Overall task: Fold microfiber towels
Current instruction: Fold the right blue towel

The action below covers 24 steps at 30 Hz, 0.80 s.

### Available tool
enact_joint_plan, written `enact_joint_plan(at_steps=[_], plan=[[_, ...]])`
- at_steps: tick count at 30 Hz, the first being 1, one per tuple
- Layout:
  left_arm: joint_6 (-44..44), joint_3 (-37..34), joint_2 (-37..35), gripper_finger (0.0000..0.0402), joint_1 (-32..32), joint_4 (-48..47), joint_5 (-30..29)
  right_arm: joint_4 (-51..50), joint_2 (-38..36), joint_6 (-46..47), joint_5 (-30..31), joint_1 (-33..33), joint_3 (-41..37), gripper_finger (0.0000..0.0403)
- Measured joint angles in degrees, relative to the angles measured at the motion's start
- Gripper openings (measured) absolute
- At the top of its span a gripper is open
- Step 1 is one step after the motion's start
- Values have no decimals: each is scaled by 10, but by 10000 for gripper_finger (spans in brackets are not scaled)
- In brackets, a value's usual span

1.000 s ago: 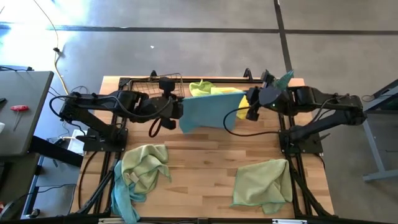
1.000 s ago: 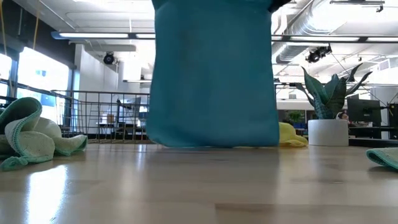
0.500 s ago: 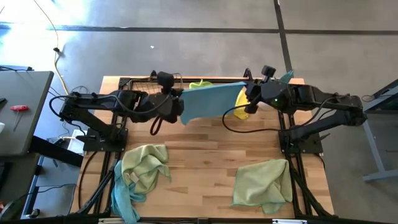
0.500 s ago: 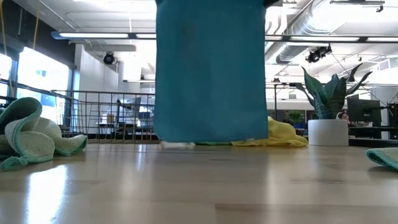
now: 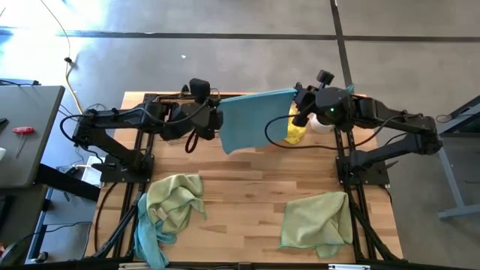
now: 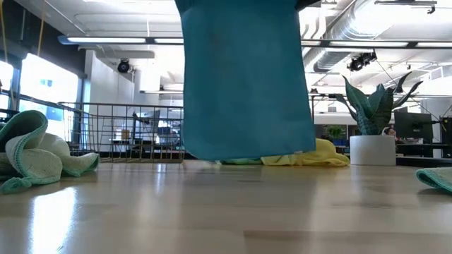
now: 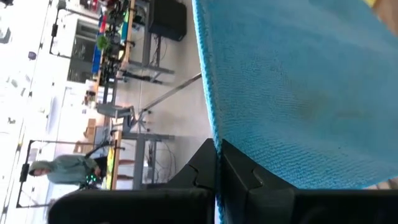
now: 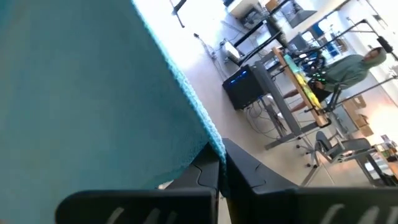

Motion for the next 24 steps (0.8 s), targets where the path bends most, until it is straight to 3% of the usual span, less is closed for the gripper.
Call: enact_joint_plan(at_steps=[4, 8, 12, 16, 18, 24], plan=[[-9, 0, 0, 0, 2, 44, -9, 12, 0, 9, 7, -5, 0, 0], [-47, 0, 0, 0, -23, 64, -8, -55, -1, 74, -14, 6, 0, 0], [-147, 0, 0, 0, -65, 30, 30, -161, -1, 200, -122, 18, -2, 0], [-337, -23, 0, 0, -105, 6, 147, -221, -1, 308, -226, 43, -33, 0], [-399, -48, 0, 0, -130, 5, 181, -217, -2, 335, -271, 64, -62, 0], [-499, -134, 22, 0, -199, 17, 193, -159, -1, 404, -356, 143, -171, 0]])
